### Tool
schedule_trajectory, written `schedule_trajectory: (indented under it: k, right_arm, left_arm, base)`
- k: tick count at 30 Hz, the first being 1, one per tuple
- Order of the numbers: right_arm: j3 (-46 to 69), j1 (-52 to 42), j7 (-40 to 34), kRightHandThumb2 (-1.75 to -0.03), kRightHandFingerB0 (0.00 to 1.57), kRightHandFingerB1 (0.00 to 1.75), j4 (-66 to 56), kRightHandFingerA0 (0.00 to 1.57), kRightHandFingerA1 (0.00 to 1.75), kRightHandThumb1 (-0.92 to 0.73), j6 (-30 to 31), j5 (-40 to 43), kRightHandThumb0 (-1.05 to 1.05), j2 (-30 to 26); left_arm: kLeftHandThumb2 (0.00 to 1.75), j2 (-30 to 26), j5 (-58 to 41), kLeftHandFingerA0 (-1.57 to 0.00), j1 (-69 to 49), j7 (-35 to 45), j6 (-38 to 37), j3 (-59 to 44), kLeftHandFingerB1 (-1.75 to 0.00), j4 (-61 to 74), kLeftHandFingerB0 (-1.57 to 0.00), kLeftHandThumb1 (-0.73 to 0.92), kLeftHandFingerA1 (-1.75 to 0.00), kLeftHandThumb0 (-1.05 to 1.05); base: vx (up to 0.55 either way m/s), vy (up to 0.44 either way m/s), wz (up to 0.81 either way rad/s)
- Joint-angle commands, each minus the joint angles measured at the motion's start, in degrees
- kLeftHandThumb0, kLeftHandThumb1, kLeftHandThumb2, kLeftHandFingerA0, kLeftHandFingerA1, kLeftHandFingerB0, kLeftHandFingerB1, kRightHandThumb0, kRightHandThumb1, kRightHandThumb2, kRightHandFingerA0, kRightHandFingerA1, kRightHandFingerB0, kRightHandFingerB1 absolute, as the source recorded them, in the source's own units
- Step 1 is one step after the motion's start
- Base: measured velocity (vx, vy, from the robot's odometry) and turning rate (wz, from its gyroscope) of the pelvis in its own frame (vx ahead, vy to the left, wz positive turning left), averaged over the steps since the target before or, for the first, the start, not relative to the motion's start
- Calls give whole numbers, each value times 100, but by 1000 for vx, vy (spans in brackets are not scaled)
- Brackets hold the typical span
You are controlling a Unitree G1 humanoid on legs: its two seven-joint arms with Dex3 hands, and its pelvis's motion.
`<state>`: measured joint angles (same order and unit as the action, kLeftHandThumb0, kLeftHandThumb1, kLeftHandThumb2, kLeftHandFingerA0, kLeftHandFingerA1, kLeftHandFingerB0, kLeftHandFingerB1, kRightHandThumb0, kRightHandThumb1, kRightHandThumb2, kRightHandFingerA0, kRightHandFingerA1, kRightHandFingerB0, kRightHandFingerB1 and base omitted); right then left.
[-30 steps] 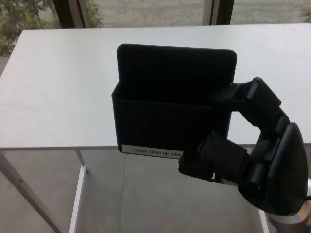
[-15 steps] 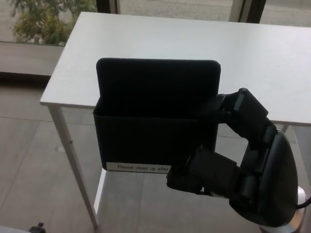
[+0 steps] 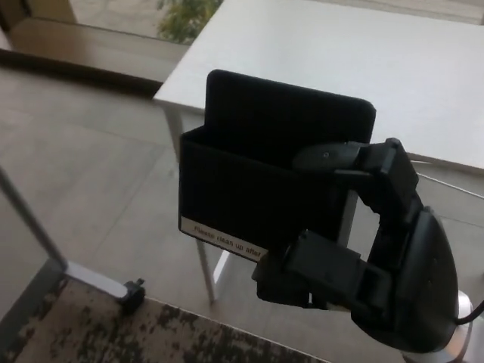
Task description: The robot uses its right hand to pick up the grey duster kept on the edge of the round table outside, turn around and walk towards the square table and place the duster in a container kept on the middle of the desk
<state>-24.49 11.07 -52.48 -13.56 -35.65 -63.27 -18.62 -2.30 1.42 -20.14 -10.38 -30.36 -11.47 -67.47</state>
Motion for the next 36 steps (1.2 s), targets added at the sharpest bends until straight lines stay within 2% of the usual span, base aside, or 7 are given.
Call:
schedule_trajectory:
  k: [1,24,25,27,28,30,36]
  right_arm:
    - [-9,87,-60,-74,63,136,41,98,170,-67,-96,-71,-22,107]
    - [66,140,-141,-71,67,129,155,91,166,-68,-160,-234,-27,208]
    - [78,143,-151,-97,75,106,159,116,133,-53,-155,-251,-35,196]
    - [85,139,-155,-69,67,128,169,89,165,-70,-162,-253,-29,179]
    - [88,140,-126,-99,75,106,173,114,131,-54,-168,-242,-34,165]
    - [87,153,-79,-69,65,130,185,87,165,-70,-172,-227,-31,151]
    - [84,274,-28,-70,68,130,217,90,166,-69,-197,-237,-32,154]
  left_arm:
    - [98,-85,-37,-96,-13,-50,-187,-16,-85,44,-87,64,-103,7]
    - [93,-57,-128,-99,-34,39,-236,-105,-88,4,-92,66,-108,5]
    - [96,-54,-135,-98,-29,70,-210,-109,-86,-22,-88,64,-104,6]
    - [97,-53,-116,-99,-30,65,-220,-102,-87,-36,-90,64,-105,6]
    - [94,-49,-110,-99,-38,67,-253,-99,-87,-30,-91,65,-106,6]
    - [101,-51,-68,-101,-58,23,-304,-73,-86,-14,-90,61,-103,8]
    - [95,-97,39,-100,-66,-158,-288,16,-85,-40,-89,64,-103,7]
  base:
    - [-137,149,93]
    - [-80,-90,96]
    - [-178,-190,95]
    - [-188,-176,89]
    - [-196,-159,89]
    - [-138,-76,76]
    - [22,177,63]
